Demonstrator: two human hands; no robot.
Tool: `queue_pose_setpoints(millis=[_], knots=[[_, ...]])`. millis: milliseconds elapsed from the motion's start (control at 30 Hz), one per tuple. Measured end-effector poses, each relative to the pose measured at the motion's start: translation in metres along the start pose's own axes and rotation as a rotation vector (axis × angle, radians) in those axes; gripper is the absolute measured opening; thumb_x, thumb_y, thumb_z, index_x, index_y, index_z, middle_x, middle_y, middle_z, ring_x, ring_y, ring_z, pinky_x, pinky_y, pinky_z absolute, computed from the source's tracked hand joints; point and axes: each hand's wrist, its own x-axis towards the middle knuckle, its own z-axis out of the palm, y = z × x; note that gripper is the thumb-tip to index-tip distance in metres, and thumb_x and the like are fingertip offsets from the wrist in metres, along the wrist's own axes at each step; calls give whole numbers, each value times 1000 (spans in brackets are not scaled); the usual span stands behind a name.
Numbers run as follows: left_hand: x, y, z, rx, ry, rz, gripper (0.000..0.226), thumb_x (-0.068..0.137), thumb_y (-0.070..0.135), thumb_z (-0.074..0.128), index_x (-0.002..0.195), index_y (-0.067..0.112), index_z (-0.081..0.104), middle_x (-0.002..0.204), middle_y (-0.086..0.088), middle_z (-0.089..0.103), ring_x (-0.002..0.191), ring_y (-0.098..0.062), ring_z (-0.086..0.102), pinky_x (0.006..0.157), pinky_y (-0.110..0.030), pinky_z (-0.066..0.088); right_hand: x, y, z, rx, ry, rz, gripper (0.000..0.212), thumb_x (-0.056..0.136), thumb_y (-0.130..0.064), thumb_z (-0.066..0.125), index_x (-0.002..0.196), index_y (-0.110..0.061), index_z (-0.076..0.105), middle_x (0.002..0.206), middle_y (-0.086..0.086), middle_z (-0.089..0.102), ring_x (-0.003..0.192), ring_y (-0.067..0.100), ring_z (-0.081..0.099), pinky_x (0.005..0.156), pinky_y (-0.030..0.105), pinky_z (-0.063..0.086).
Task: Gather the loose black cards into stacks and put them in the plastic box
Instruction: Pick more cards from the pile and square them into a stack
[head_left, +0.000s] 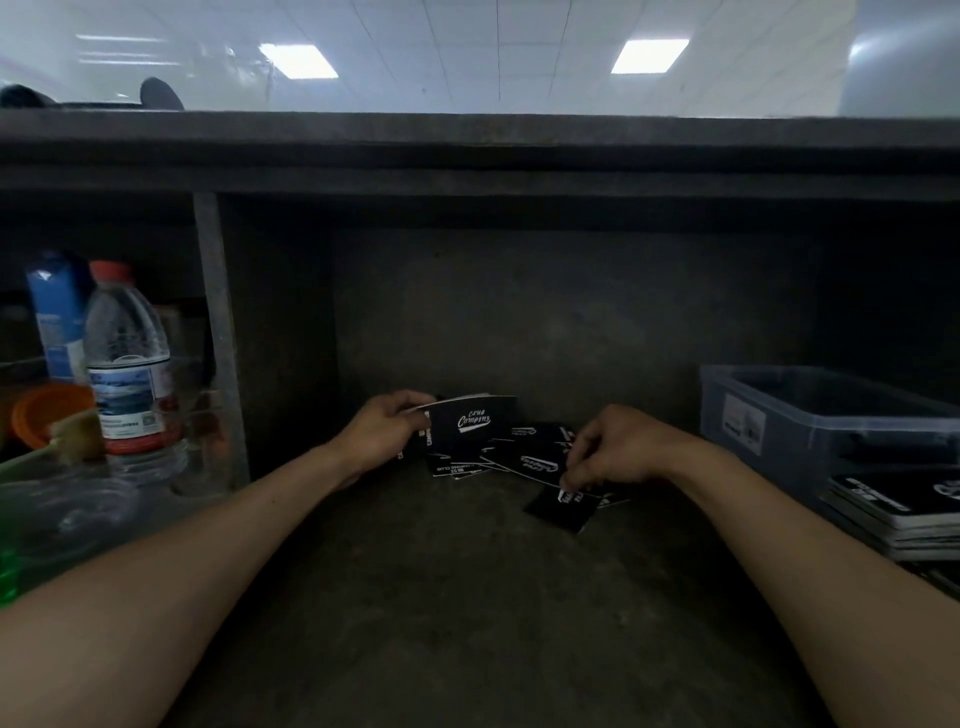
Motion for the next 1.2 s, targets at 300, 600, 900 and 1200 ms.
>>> queue_pose_setpoints(millis=[300,600,900,1200], knots=[[-9,11,11,23,-106,33,19,96,15,60,109,24,71,101,4,74,91,-8,70,76,-17,53,-6,-20,17,159,-2,-12,65,50,-48,95,104,-23,68,92,-8,70,85,5,67,72,17,49],[-12,12,12,6,-41,28,23,95,8,59,113,16,70,105,1,73,89,-5,67,73,-10,52,-7,-20,-1,960,18,204,11,87,-3,66,87,-14,64,67,-1,72,48,6,63,35,15,36],[-15,18,14,-86,-116,-21,51,77,-12,41,107,16,71,101,2,76,94,-12,69,74,-19,56,-4,-23,14,1246,184,145,39,91,-8,65,126,-11,49,110,11,72,77,18,76,52,24,56],[-20,15,22,229,-200,138,51,75,8,83,119,21,62,108,8,70,97,0,67,81,-10,51,2,-41,48,272,283,13,74,80,-32,81,136,-10,39,130,11,59,122,28,57,101,33,46]])
